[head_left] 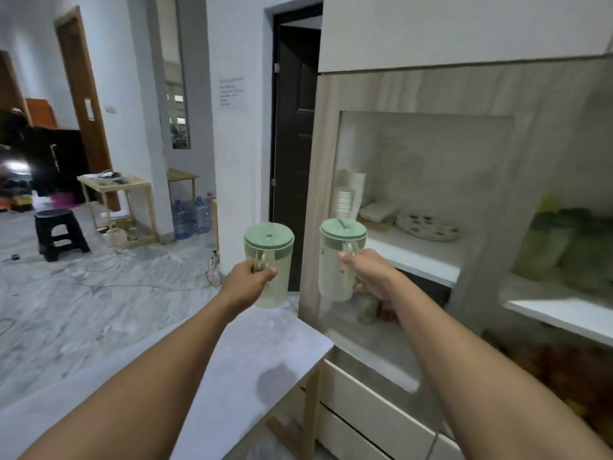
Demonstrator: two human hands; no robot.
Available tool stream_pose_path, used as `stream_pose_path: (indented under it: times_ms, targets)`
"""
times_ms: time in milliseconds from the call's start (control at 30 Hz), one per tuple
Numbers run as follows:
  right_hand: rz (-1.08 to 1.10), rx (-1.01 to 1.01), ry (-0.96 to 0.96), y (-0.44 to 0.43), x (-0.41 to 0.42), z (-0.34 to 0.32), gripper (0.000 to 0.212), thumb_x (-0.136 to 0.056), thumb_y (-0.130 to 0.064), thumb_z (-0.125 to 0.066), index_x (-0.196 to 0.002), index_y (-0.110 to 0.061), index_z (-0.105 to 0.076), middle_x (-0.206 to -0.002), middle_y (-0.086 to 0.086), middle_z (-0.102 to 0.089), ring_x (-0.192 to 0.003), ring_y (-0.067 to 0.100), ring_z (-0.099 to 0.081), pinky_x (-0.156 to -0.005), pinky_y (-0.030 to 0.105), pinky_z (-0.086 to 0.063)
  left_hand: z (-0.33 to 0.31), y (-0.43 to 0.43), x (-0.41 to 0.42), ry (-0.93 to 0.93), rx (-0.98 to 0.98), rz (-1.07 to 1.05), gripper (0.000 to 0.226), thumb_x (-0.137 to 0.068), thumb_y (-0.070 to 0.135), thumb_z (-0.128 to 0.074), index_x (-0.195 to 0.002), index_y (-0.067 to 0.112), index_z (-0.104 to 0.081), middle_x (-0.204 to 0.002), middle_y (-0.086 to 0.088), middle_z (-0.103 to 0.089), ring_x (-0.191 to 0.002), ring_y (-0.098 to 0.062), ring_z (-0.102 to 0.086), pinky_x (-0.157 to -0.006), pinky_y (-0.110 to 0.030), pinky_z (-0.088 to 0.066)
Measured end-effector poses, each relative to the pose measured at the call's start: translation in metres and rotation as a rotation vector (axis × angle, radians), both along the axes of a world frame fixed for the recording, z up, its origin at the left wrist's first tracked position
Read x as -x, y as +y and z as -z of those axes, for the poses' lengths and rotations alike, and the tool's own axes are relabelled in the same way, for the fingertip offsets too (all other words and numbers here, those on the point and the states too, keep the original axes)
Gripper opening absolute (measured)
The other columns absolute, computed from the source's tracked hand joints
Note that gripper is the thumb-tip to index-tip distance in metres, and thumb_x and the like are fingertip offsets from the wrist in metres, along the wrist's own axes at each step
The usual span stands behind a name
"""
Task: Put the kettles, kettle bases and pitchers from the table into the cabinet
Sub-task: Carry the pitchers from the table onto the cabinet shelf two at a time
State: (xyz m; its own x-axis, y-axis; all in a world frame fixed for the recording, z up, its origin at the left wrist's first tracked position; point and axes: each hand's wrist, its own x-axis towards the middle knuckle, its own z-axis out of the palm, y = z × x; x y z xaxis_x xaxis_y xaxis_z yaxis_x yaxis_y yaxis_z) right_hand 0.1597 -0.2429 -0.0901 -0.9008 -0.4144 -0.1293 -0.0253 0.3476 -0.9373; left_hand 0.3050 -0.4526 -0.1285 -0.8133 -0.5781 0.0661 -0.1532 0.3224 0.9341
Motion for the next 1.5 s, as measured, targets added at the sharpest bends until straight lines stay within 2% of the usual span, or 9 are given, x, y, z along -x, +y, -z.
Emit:
stream_pose_path:
  times_ms: [167,367,533,733,867,1000,1167,1300,1500]
  targets:
    - [0.088,0.010,0.036,0.086,-0.035,-0.027,0.029,-0.100,-0.033,-0.058,-0.121,-0.014,-0.061,-0.109,0.007,-0.064,-0.104,0.025,-0.060,-0.090,0.044,-0.048,-0.034,0.065,-0.011,0.046,-0.013,0.150,0.025,-0.084,0.040,-0.065,-0.093,0.016,-0.069,-0.101,-0.010,-0.071,-0.101,-0.031,-0.066,-0.096,-0.054,-0.053]
    - [0.257,-0.003,0.075,0.196,-0.083,-0.054,0.036,-0.099,-0.033,-0.060,-0.127,-0.011,-0.060,-0.112,0.009,-0.068,-0.115,0.028,-0.063,-0.094,0.048,-0.052,-0.065,0.156,-0.018,0.059,-0.030,0.286,0.022,-0.090,0.034,-0.064,-0.091,0.012,-0.069,-0.105,-0.014,-0.068,-0.096,-0.031,-0.063,-0.083,-0.042,-0.052]
    - [0.373,-0.019,0.063,0.277,-0.131,-0.070,0.030,-0.100,-0.032,-0.059,-0.123,-0.013,-0.058,-0.117,0.010,-0.067,-0.114,0.029,-0.062,-0.099,0.049,-0.050,-0.079,0.228,-0.028,0.066,-0.075,0.396,0.013,-0.093,0.028,-0.064,-0.088,0.016,-0.066,-0.110,-0.014,-0.069,-0.105,-0.034,-0.063,-0.092,-0.049,-0.053]
    - [0.513,-0.001,0.045,0.371,-0.175,-0.073,0.046,-0.096,-0.035,-0.063,-0.135,-0.012,-0.054,-0.123,0.010,-0.066,-0.116,0.028,-0.063,-0.077,0.040,-0.051,-0.084,0.318,-0.041,0.080,-0.111,0.524,0.012,-0.090,0.026,-0.068,-0.089,0.014,-0.069,-0.106,-0.016,-0.073,-0.097,-0.031,-0.069,-0.085,-0.042,-0.055]
    - [0.581,0.001,0.054,0.418,-0.196,-0.076,0.046,-0.098,-0.033,-0.062,-0.138,-0.014,-0.051,-0.124,0.011,-0.065,-0.118,0.027,-0.061,-0.094,0.050,-0.052,-0.088,0.366,-0.037,0.063,-0.118,0.609,0.027,-0.084,0.036,-0.069,-0.098,0.013,-0.070,-0.105,-0.013,-0.073,-0.099,-0.031,-0.069,-0.092,-0.049,-0.056]
    - [0.639,0.009,0.037,0.458,-0.202,-0.079,0.052,-0.099,-0.031,-0.061,-0.145,-0.012,-0.045,-0.133,0.012,-0.061,-0.122,0.028,-0.058,-0.105,0.055,-0.046,-0.097,0.413,-0.028,0.061,-0.118,0.688,0.023,-0.089,0.034,-0.066,-0.099,0.013,-0.068,-0.108,-0.013,-0.071,-0.103,-0.032,-0.067,-0.094,-0.051,-0.054]
    - [0.713,0.005,0.061,0.499,-0.183,-0.078,0.051,-0.099,-0.031,-0.061,-0.143,-0.010,-0.047,-0.130,0.011,-0.062,-0.118,0.026,-0.061,-0.103,0.055,-0.049,-0.103,0.459,0.001,0.068,-0.110,0.771,0.027,-0.093,0.029,-0.065,-0.108,0.006,-0.065,-0.111,-0.016,-0.068,-0.106,-0.034,-0.065,-0.095,-0.051,-0.054]
    - [0.738,-0.017,0.076,0.526,-0.161,-0.077,0.052,-0.098,-0.033,-0.061,-0.142,-0.010,-0.048,-0.125,0.011,-0.064,-0.118,0.028,-0.060,-0.101,0.054,-0.050,-0.104,0.487,0.034,0.075,-0.112,0.827,0.019,-0.092,0.031,-0.066,-0.097,0.013,-0.063,-0.110,-0.014,-0.068,-0.105,-0.033,-0.065,-0.096,-0.053,-0.053]
    - [0.801,0.013,0.104,0.550,-0.118,-0.086,0.044,-0.101,-0.030,-0.057,-0.138,-0.009,-0.050,-0.122,0.013,-0.064,-0.112,0.029,-0.063,-0.101,0.053,-0.050,-0.110,0.521,0.091,0.073,-0.107,0.903,0.030,-0.093,0.026,-0.064,-0.108,0.001,-0.063,-0.104,-0.017,-0.066,-0.093,-0.030,-0.064,-0.092,-0.050,-0.054]
